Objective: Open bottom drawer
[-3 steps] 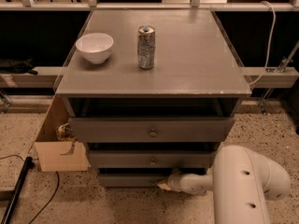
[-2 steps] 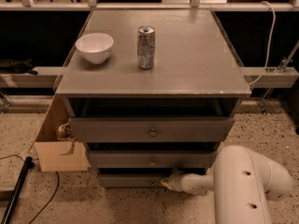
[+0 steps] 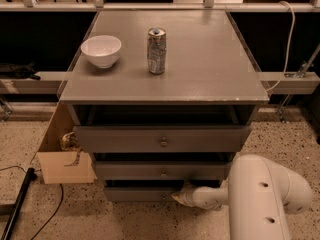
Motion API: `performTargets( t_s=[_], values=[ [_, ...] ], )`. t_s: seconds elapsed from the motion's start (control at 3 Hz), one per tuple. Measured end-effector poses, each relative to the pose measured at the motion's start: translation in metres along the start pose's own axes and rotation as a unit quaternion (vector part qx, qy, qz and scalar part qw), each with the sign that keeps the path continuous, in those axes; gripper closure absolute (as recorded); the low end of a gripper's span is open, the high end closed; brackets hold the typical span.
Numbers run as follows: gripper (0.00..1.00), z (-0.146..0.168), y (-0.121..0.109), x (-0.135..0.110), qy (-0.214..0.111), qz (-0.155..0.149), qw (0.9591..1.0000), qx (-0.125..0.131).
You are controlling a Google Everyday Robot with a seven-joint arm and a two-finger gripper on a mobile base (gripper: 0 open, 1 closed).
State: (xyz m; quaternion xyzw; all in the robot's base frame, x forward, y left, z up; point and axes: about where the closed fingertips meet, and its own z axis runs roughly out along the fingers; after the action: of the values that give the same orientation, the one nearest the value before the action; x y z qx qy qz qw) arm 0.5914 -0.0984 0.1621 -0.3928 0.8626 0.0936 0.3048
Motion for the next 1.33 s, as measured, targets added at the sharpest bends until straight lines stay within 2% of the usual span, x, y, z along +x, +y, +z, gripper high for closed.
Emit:
performTargets(
  t_s=[0.33, 0.67, 1.0, 1.33],
  values=[
    [1.0, -0.0527, 0.0264, 0.0081, -0.009, 0.011, 0.9996, -0.026],
    [1.0, -0.0531, 0.0264, 0.0077, -0.009, 0.011, 0.9996, -0.026],
    [0.81, -0.0531, 0.0264, 0.0077, -0.009, 0.011, 0.9996, -0.026],
    [0.57, -0.0531, 0.0264, 0.0077, -0.009, 0.011, 0.9996, -0.026]
  ],
)
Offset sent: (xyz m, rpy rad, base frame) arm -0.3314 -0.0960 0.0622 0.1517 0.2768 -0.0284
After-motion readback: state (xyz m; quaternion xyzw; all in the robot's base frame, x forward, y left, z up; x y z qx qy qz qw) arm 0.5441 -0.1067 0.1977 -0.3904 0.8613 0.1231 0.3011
